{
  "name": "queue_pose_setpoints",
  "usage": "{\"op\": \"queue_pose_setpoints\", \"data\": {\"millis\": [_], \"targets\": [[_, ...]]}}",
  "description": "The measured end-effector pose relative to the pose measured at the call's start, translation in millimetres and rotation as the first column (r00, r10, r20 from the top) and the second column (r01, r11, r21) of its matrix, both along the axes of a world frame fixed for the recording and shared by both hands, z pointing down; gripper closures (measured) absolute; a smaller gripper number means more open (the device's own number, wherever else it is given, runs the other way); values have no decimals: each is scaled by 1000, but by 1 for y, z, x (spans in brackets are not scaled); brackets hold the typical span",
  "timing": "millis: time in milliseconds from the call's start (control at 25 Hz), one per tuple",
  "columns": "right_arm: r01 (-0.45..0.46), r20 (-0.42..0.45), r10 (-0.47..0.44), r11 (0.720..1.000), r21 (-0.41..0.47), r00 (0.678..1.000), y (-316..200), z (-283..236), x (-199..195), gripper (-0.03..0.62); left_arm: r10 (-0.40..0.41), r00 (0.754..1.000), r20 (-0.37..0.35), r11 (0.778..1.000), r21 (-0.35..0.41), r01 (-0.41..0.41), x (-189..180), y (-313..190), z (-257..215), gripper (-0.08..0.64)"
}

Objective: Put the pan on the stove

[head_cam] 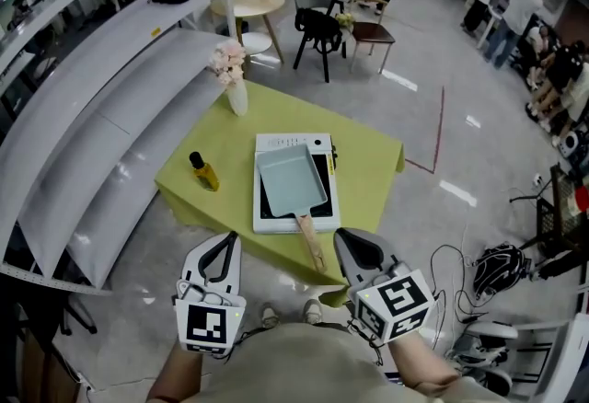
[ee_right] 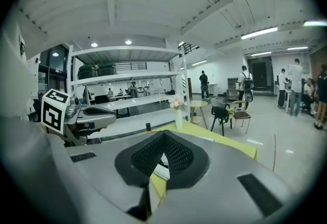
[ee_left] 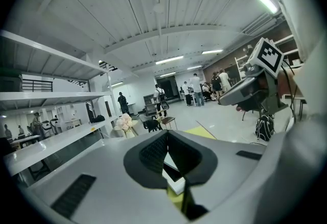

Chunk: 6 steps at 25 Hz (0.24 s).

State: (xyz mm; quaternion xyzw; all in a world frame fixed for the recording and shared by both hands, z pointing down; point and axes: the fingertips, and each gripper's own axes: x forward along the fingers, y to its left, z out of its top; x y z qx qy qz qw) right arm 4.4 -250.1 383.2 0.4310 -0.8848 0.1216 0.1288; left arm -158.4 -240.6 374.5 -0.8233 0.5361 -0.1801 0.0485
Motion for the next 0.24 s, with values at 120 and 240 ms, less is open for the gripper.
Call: {"op": "queue_pose_setpoints", "data": {"millis": [120, 240], "targets": [[11, 12, -11, 1000, 6, 1000, -3, -5, -4, 587, -1, 1000, -15, 1000, 17, 2, 1, -2, -8, 554], [19, 14, -19, 1000, 14, 1000, -5, -8, -5, 587, 4, 1000, -9, 1000, 25, -4, 3, -4, -11, 554]]}}
